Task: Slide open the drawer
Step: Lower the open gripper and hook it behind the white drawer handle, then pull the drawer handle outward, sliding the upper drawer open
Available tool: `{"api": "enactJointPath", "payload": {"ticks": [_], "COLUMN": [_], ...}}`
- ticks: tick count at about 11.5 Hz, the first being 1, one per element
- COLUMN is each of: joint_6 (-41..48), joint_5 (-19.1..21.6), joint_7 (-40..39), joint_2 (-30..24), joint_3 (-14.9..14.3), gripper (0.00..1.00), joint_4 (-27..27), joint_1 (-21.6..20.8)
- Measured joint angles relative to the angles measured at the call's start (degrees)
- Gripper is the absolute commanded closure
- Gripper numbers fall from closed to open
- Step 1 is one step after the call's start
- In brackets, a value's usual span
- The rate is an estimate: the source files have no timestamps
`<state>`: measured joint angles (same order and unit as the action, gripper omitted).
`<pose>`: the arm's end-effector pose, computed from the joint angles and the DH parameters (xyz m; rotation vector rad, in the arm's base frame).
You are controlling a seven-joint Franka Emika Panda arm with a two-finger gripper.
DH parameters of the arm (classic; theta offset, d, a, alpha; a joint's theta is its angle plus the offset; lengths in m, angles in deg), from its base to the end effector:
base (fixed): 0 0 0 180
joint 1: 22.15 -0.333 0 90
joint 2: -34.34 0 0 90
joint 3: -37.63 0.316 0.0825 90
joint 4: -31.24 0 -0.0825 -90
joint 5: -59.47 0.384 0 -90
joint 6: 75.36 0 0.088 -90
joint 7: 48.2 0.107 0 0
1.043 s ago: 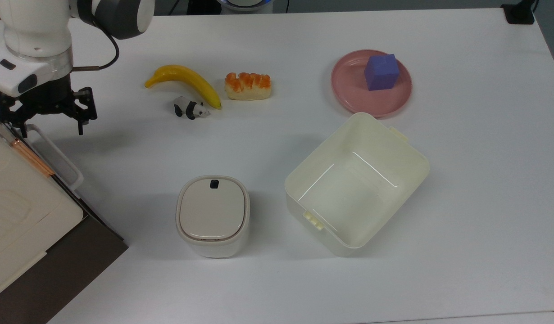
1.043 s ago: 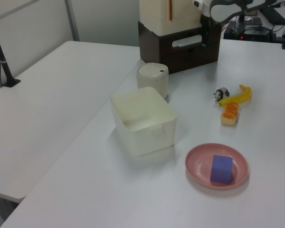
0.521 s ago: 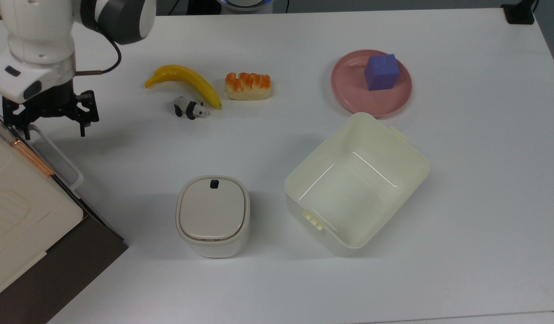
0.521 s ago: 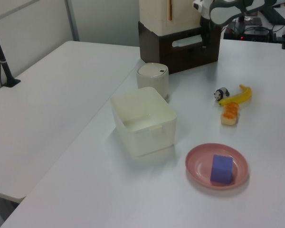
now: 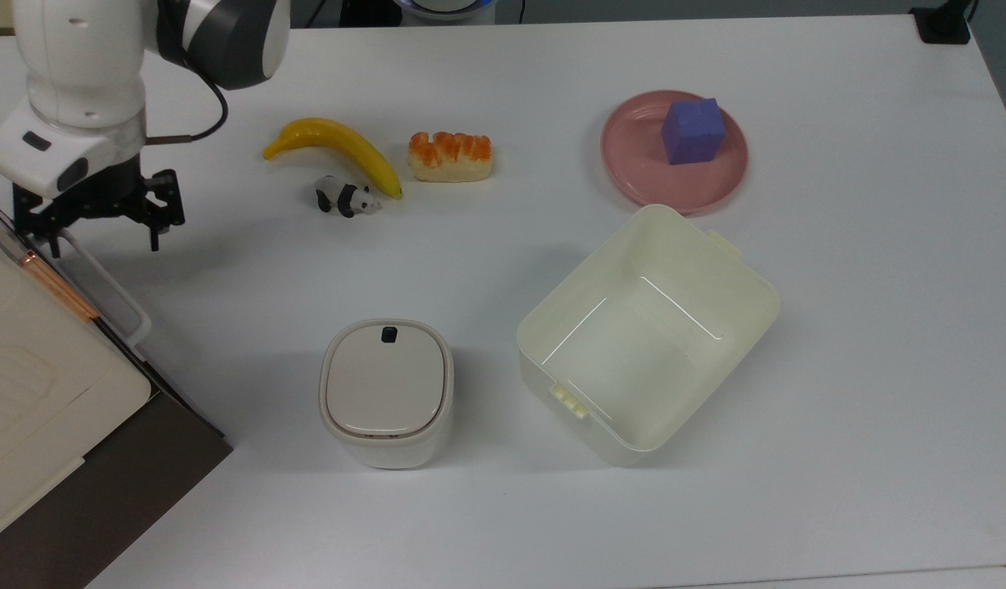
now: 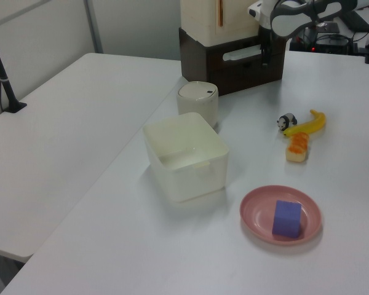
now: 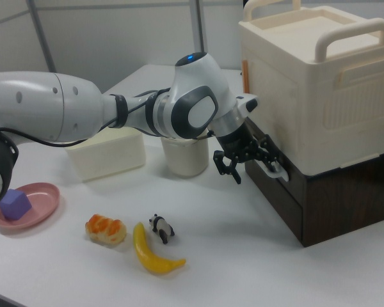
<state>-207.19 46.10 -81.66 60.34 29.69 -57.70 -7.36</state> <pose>0.6596 -0.2652 0.4203 2.7321 0.4697 0.1977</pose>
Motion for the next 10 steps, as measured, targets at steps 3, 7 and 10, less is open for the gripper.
{"api": "enactJointPath", "payload": {"ticks": [3,7,10], "joint_6": [-0.26,-0.28,0.07], "joint_5": [-0.85,-0.85,-0.85], "joint_7": [3.81,7.86,10.78], "joint_2": [0.95,0.9,0.63], "joint_3": [0.29,1.34,3.21], "gripper": [0.0,0.0,0.0], "joint_4": [0.15,0.28,0.22], "joint_1": [-0.72,-0.85,-0.91]}}
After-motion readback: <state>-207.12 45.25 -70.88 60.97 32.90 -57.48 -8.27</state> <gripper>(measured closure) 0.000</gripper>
